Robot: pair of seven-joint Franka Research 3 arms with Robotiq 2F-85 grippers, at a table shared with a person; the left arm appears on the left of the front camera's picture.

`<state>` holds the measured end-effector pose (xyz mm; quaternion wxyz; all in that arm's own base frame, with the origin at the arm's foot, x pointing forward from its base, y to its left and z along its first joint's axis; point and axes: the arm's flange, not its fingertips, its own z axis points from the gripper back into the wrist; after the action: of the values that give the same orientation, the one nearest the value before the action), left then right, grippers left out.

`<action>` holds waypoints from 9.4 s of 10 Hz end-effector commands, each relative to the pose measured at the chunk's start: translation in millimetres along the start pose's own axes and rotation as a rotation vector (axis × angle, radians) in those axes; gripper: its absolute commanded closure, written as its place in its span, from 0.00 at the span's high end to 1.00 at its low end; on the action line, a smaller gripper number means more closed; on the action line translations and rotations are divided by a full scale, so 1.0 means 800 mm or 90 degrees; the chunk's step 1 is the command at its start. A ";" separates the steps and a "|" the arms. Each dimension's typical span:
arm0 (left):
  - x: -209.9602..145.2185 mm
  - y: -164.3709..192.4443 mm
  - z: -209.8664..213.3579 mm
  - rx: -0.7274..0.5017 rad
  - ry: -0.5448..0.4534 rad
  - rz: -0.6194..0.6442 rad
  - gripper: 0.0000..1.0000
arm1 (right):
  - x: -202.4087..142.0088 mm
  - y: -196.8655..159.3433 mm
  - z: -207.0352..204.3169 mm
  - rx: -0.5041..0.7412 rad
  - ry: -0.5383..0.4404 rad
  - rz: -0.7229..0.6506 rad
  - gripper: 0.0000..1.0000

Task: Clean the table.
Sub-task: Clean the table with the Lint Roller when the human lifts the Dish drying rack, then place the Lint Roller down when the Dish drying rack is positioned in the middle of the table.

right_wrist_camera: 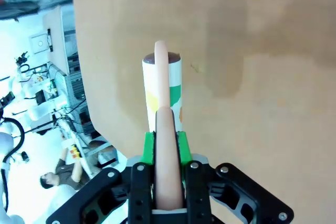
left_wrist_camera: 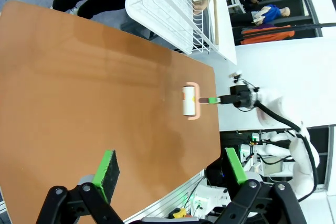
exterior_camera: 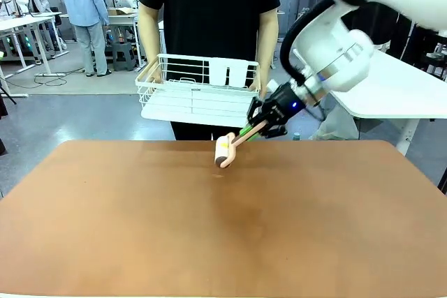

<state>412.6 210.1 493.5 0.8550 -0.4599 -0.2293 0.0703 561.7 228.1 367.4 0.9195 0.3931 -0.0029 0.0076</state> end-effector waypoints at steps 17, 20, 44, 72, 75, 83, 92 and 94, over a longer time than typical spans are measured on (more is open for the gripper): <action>0.000 -0.002 0.003 -0.010 -0.004 0.000 1.00 | -0.081 -0.051 0.303 -0.507 -0.079 0.005 0.21; 0.000 -0.002 0.003 -0.010 -0.004 0.000 1.00 | -0.081 -0.051 0.303 -0.507 -0.079 0.005 0.21; 0.000 -0.002 0.003 -0.010 -0.004 0.000 1.00 | -0.081 -0.051 0.303 -0.507 -0.079 0.005 0.21; 0.000 -0.002 0.003 -0.010 -0.004 0.000 1.00 | -0.041 -0.210 0.150 -0.067 -0.625 -0.813 0.21; 0.000 -0.002 0.003 -0.010 -0.004 0.000 1.00 | -0.038 -0.223 0.142 -0.078 -0.628 -0.816 0.21; 0.000 -0.002 0.003 -0.010 -0.004 0.000 1.00 | -0.078 -0.192 0.166 -0.157 -0.552 -0.806 1.00; 0.000 -0.002 0.003 -0.010 -0.004 0.000 1.00 | -0.094 -0.122 0.259 -0.319 -0.447 -0.835 1.00; 0.000 -0.002 0.003 -0.010 -0.004 0.000 1.00 | -0.094 -0.122 0.259 -0.319 -0.447 -0.835 1.00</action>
<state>412.7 209.8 493.4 0.8552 -0.4596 -0.2289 0.0702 494.0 8.2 441.3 0.7422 0.0685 -0.0548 -0.6644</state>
